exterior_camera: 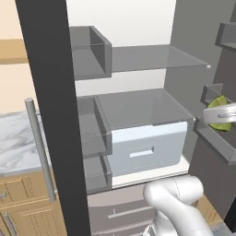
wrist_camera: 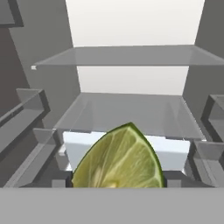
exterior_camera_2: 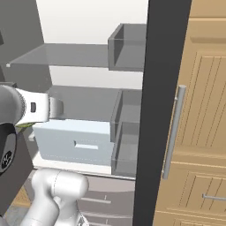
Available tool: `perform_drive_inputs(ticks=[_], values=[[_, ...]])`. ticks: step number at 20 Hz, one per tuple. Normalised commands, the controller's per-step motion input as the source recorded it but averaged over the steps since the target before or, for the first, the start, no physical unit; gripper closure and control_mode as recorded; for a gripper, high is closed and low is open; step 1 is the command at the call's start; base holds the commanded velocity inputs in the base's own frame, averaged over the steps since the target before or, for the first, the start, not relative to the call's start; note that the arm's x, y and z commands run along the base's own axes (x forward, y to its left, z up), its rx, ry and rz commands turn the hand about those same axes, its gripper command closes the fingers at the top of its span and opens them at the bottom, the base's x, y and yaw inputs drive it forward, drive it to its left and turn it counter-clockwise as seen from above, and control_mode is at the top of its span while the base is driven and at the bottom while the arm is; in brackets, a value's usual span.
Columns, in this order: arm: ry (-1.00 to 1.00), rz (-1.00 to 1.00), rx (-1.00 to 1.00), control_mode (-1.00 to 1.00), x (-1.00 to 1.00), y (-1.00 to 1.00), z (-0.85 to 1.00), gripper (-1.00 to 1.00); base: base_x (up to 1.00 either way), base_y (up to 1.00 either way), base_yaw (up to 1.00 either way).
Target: There is a bowl on the dining counter. Grab a lemon wedge from the fridge and place it in the bowl. Then get the liquor bottle and glass cup from the cabinet and place them next to the bowl.
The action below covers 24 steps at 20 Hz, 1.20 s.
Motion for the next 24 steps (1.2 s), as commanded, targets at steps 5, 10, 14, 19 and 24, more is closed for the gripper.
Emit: perform_drive_inputs(ticks=[5, 10, 14, 19, 24], values=[[0.0, 0.0, 0.0, 1.0, 0.0, 0.0, 0.0, 1.0, -0.71, 0.34, 0.16], [0.0, 0.0, 0.0, 1.0, 0.0, 0.0, 0.0, 1.0, -0.76, 0.47, 0.36], [0.0, 0.0, 0.0, 1.0, 0.0, 0.0, 0.0, 1.0, -0.5, 0.38, 0.49], [0.0, 0.0, 0.0, 1.0, 0.0, 0.0, 0.0, 1.0, -0.48, 0.45, 0.51], [0.0, 0.0, 0.0, 1.0, 0.0, 0.0, 0.0, 1.0, -0.31, 0.57, 0.59]])
